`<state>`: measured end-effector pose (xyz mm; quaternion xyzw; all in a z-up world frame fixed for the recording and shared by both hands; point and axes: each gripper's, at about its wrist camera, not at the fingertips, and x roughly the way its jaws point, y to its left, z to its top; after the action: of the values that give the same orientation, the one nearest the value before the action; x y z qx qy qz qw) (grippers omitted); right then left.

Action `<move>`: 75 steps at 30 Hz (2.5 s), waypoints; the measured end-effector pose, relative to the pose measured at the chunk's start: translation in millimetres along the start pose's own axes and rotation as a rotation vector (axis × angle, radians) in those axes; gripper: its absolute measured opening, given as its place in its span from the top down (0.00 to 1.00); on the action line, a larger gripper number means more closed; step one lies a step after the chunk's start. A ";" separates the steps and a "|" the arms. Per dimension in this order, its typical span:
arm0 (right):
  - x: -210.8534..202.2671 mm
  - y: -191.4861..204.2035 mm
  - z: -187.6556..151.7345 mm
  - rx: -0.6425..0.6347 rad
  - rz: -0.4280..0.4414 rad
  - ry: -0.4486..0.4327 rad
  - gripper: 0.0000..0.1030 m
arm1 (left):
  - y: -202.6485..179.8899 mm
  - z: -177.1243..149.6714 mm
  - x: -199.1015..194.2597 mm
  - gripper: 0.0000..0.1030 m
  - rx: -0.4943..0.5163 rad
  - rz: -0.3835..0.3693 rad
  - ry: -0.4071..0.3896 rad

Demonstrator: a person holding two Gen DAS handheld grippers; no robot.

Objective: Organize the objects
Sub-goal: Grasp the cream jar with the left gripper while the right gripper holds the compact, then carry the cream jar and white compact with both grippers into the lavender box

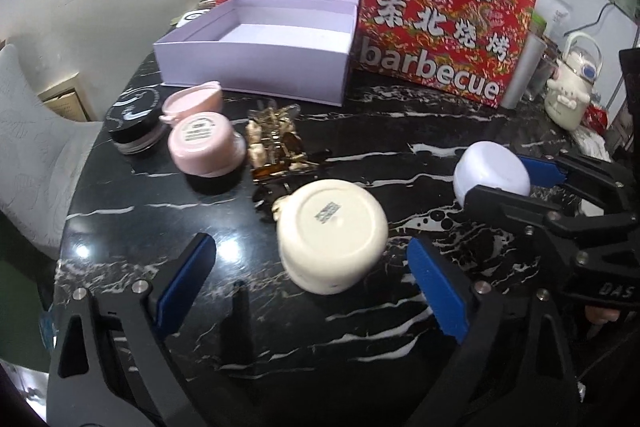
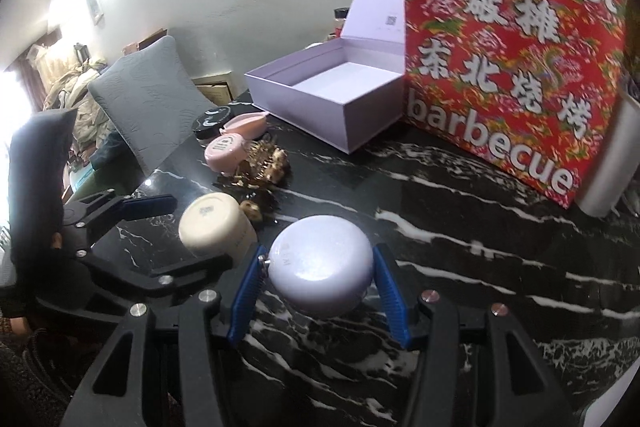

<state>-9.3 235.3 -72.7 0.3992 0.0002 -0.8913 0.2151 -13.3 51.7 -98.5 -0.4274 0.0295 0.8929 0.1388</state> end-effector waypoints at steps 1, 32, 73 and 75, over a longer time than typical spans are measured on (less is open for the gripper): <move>-0.1 -1.3 -1.0 0.001 -0.005 0.002 0.46 | -2.5 0.3 3.2 0.07 0.006 0.005 0.006; 26.3 27.1 6.8 -0.071 0.066 0.040 0.46 | 36.8 -5.7 -14.6 0.49 -0.071 0.028 -0.017; 80.4 55.9 144.6 -0.243 0.116 -0.024 0.46 | 105.8 104.8 -24.0 0.49 -0.069 0.125 -0.125; 89.5 49.3 152.7 -0.237 0.103 -0.021 0.46 | 107.1 114.6 -12.9 0.49 -0.059 0.119 -0.121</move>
<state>-151.8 129.9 -23.8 0.3612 0.0828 -0.8769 0.3061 -121.3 -34.3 -23.1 -0.3740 0.0202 0.9242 0.0745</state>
